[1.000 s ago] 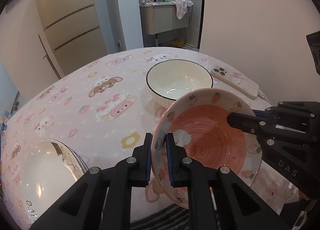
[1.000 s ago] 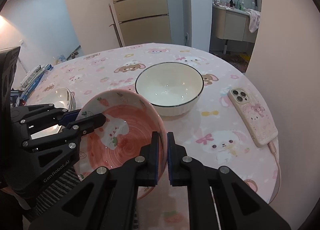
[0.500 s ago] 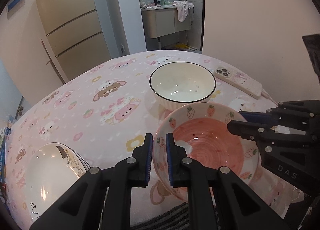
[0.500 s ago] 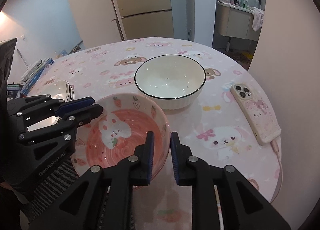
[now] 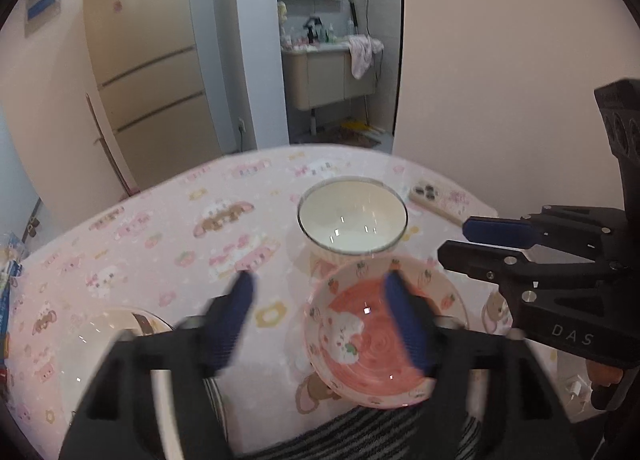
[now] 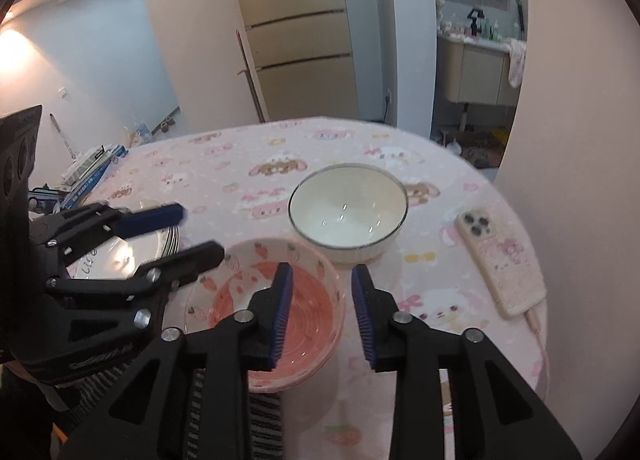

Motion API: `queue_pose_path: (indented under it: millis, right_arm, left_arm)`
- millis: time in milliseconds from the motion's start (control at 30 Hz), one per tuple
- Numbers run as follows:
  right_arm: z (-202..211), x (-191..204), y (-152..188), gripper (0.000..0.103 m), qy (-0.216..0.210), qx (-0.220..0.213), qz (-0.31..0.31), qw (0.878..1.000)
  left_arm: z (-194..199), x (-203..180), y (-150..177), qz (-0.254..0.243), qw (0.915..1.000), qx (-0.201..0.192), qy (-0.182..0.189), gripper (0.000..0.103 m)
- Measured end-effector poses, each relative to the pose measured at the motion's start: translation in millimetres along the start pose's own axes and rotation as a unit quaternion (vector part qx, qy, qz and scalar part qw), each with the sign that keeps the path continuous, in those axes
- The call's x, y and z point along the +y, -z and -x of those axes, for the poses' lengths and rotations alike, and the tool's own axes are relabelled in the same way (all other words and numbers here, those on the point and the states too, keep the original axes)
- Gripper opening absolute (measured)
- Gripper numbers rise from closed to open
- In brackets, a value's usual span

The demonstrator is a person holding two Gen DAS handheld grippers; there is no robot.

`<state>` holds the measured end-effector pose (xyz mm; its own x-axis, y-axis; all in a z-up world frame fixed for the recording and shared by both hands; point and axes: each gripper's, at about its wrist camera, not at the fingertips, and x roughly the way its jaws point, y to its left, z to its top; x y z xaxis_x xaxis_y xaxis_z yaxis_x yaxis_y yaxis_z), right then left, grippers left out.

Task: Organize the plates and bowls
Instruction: 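Lower the pink bowl into the other pink bowl and open both grippers, then move both grippers to the white bowl and close them on its rim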

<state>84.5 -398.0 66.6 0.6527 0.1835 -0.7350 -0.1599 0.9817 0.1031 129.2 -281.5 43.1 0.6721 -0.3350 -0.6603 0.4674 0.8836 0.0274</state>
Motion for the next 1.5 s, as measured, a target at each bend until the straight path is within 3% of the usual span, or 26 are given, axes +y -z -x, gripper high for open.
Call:
queue_pose_path:
  millis: [200,333,433,533,700,800,900,967,1133,1200,1267,1367,1500]
  right_arm:
    - [23.9,-18.2,-20.7,0.045,0.007,-0.048,-0.032,0.998]
    - [34.3,-37.0,-35.9,0.066,0.013,-0.082,-0.065,0.994]
    - [31.0,-50.5,-45.8,0.074,0.018,-0.091,-0.087,0.992]
    - [17.6,-64.6,-53.4,0.074,0.019,-0.083,-0.111,0.990]
    - [-24.8,-82.5,-57.3,0.074,0.008,-0.041,-0.147,0.988]
    - [-49.6,-87.6,-51.7,0.074,-0.012,-0.011,-0.160,0.987]
    - [-73.1,-91.6,-44.1,0.072,-0.043,0.021,-0.179,0.983]
    - [-87.4,-94.1,-39.6,0.068,-0.068,0.042,-0.194,0.978]
    - [-117.3,-101.6,-28.6,0.050,-0.109,0.078,-0.240,0.962]
    - [-124.3,-103.5,-25.3,0.049,-0.123,0.084,-0.249,0.957]
    - [-128.0,-105.4,-21.8,0.049,-0.131,0.085,-0.255,0.954]
    - [-134.4,-110.5,-16.6,0.048,-0.149,0.092,-0.268,0.947]
    - [-148.8,-116.8,-8.8,0.039,-0.172,0.106,-0.292,0.935]
  left_arm:
    - [20.7,10.4,-24.9,0.012,0.9991,-0.040,-0.009,0.092]
    - [18.2,15.2,-39.8,0.010,0.9984,-0.055,-0.013,0.092]
    - [7.7,23.0,-50.4,0.034,0.9980,-0.054,0.007,0.092]
    - [-11.3,30.8,-59.3,0.060,0.9969,-0.050,0.010,0.092]
    - [-57.5,37.9,-66.2,0.087,0.9958,0.007,0.027,0.092]
    - [-80.5,43.9,-61.2,0.114,0.9914,0.035,0.053,0.092]
    - [-99.7,45.9,-55.8,0.125,0.9893,0.054,0.053,0.091]
    - [-110.2,48.2,-53.7,0.131,0.9877,0.065,0.056,0.084]
    - [-140.0,57.1,-46.2,0.164,0.9761,0.112,0.088,0.064]
    - [-155.1,61.7,-39.8,0.195,0.9613,0.154,0.119,0.055]
    - [-162.2,65.1,-35.6,0.218,0.9513,0.165,0.142,0.045]
    - [-171.2,69.0,-32.5,0.230,0.9458,0.173,0.151,0.038]
    - [-186.6,74.6,-24.0,0.263,0.9273,0.192,0.184,0.037]
